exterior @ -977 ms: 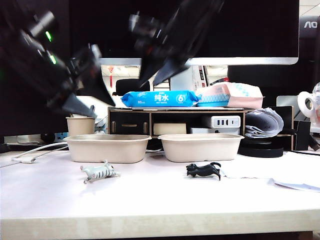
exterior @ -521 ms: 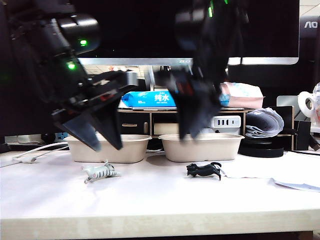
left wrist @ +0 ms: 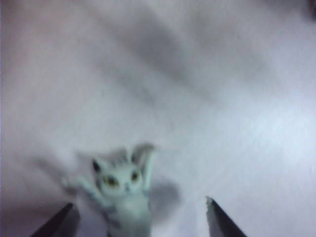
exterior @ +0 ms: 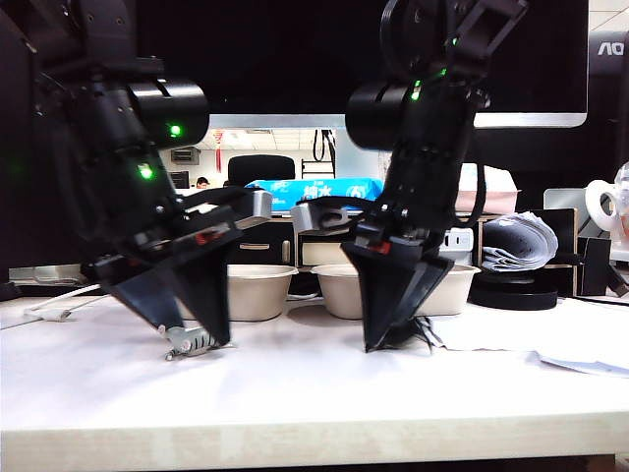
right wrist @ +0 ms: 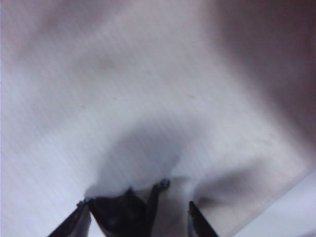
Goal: Put the dolls with similar sizes into the same paper box, while dolls with different sizes go into separate paper boxes.
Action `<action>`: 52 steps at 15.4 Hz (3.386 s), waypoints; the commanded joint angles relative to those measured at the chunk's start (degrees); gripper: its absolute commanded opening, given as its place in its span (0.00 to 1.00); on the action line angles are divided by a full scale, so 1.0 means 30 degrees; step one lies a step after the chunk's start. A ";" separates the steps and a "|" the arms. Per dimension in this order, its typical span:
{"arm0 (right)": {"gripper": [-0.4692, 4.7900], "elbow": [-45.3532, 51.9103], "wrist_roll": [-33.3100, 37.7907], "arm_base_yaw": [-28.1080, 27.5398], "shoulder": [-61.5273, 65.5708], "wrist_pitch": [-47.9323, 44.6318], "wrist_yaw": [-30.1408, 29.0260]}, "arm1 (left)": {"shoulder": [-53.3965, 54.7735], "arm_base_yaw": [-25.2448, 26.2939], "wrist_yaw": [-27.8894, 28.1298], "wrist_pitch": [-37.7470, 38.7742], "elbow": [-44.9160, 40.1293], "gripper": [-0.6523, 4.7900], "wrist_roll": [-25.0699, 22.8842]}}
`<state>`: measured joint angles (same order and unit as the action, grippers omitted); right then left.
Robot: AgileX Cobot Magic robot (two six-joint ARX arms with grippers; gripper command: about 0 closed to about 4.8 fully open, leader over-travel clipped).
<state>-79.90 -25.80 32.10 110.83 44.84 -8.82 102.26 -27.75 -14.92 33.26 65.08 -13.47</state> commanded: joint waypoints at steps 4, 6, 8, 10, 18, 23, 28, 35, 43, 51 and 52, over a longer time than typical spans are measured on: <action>0.26 -0.0036 -0.0058 -0.0124 0.0634 0.0568 0.0372 | 0.1129 -0.0036 0.0262 0.0270 -0.0146 0.23 -0.0525; 0.27 -0.0044 -0.0051 -0.0138 0.0619 0.0539 0.0393 | 0.1129 -0.0036 0.0219 0.0641 -0.0146 0.16 -0.0525; 0.31 -0.0175 0.0328 -0.0138 0.0576 0.0335 -0.0801 | 0.1129 -0.0036 0.0233 0.1158 -0.0146 0.11 -0.0874; 0.31 -0.0168 0.1100 -0.0124 0.0219 -0.0270 -0.2477 | 0.1107 -0.0015 -0.0619 0.0831 -0.0146 0.11 -0.0729; 0.31 -0.0131 0.3118 -0.2820 -0.2725 0.0692 0.0809 | 0.1056 -0.0015 -0.3315 -0.8816 0.2863 0.11 0.1894; 0.31 -0.0138 0.3111 -0.4007 -0.3854 0.0838 0.0852 | 0.4568 -0.0015 -0.4634 -0.8225 0.8495 0.11 0.2280; 0.31 -0.0138 0.3089 -0.4444 -0.3854 0.0787 0.0838 | 0.6040 -0.0015 -0.4612 -0.4962 1.0710 0.99 0.2127; 0.31 -0.0138 0.3096 -0.4444 -0.3861 0.0015 0.0838 | 0.5646 -0.1719 -0.2113 0.3592 1.0520 0.98 -0.1792; 0.31 -0.0138 0.3089 -0.4444 -0.3861 -0.0073 0.0772 | 0.7242 -0.2645 0.0219 0.3126 1.0528 0.95 -0.1872; 0.31 -0.0138 0.3082 -0.4444 -0.3861 -0.0321 0.0780 | 0.7082 -0.2790 -0.1129 0.2703 1.0564 0.17 -0.1705; 0.31 -0.0138 0.3082 -0.4444 -0.3861 -0.0306 0.0780 | 0.6863 -0.2790 -0.1151 0.2463 1.0564 0.15 -0.1566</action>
<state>-80.18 -16.73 18.68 99.61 44.45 -6.22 123.83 -36.01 -17.19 41.36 96.75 -18.96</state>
